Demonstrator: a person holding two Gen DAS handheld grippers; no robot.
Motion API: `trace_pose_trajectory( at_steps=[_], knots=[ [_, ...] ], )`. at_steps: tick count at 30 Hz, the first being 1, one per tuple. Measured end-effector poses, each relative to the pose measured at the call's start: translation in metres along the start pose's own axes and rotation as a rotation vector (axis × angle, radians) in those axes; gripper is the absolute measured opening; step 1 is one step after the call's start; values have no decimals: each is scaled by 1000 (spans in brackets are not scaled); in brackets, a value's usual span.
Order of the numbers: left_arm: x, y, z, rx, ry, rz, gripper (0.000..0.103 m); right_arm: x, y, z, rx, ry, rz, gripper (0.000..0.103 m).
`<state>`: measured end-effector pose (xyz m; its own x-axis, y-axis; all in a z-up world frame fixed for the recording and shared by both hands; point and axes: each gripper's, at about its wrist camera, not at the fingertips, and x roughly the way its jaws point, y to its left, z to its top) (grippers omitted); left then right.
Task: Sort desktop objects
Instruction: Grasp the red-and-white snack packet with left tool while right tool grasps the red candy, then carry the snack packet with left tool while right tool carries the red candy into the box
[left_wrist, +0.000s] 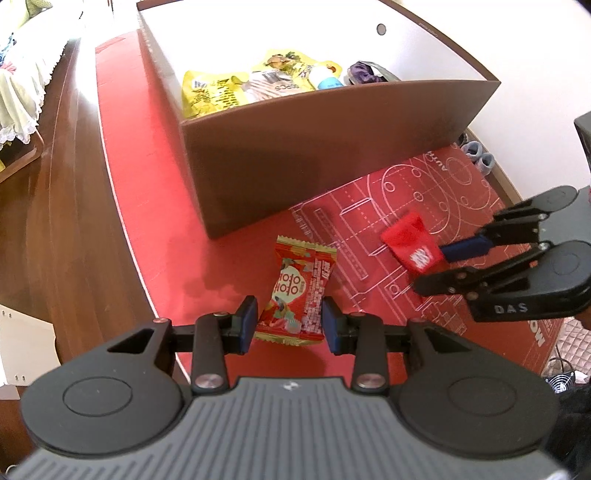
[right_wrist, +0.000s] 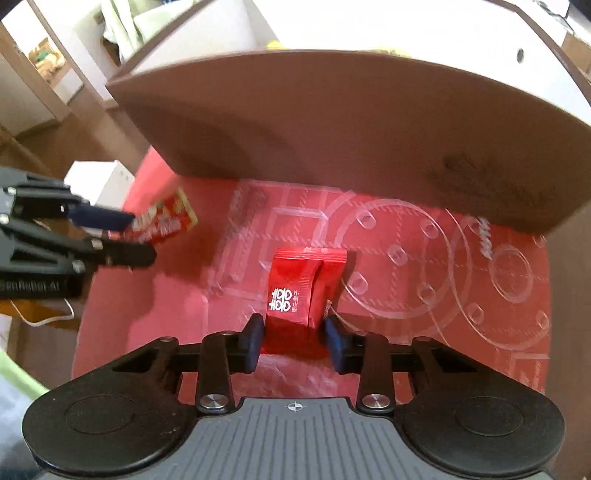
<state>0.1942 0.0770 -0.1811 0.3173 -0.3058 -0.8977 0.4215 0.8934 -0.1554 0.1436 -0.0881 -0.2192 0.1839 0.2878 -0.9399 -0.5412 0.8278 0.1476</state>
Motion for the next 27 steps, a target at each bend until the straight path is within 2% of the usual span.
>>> trace_pose_trajectory(
  at_steps=[3, 4, 5, 6, 10, 11, 13, 14, 15, 20, 27],
  knots=[
    [2, -3, 1, 5, 3, -7, 32, -4, -7, -3, 7, 64, 26, 36],
    [3, -4, 1, 7, 6, -7, 32, -5, -7, -4, 13, 66, 21, 39],
    [3, -4, 1, 8, 9, -7, 32, -5, -7, -4, 16, 63, 11, 53],
    [4, -5, 1, 9, 11, -6, 32, -5, -6, -4, 18, 58, 1, 59],
    [2, -7, 1, 15, 10, -5, 32, -2, -3, -2, 9, 41, -28, 58],
    [1, -8, 1, 15, 9, -4, 32, -2, -1, -2, -3, 40, -36, 57],
    [0, -8, 0, 15, 8, -3, 32, -2, 2, -4, -39, 32, -61, 47],
    [-1, -9, 1, 17, 7, -3, 32, -4, 1, -5, -46, 31, -63, 36],
    [-1, -10, 1, 18, 7, -3, 32, -6, 1, -6, -53, 31, -66, 33],
    [-4, -15, 3, 26, 0, -11, 32, -16, -1, -11, -86, 30, -77, 29],
    [-12, -25, 6, 49, -15, -29, 32, -38, -9, -18, -50, 21, -47, 29]
  ],
)
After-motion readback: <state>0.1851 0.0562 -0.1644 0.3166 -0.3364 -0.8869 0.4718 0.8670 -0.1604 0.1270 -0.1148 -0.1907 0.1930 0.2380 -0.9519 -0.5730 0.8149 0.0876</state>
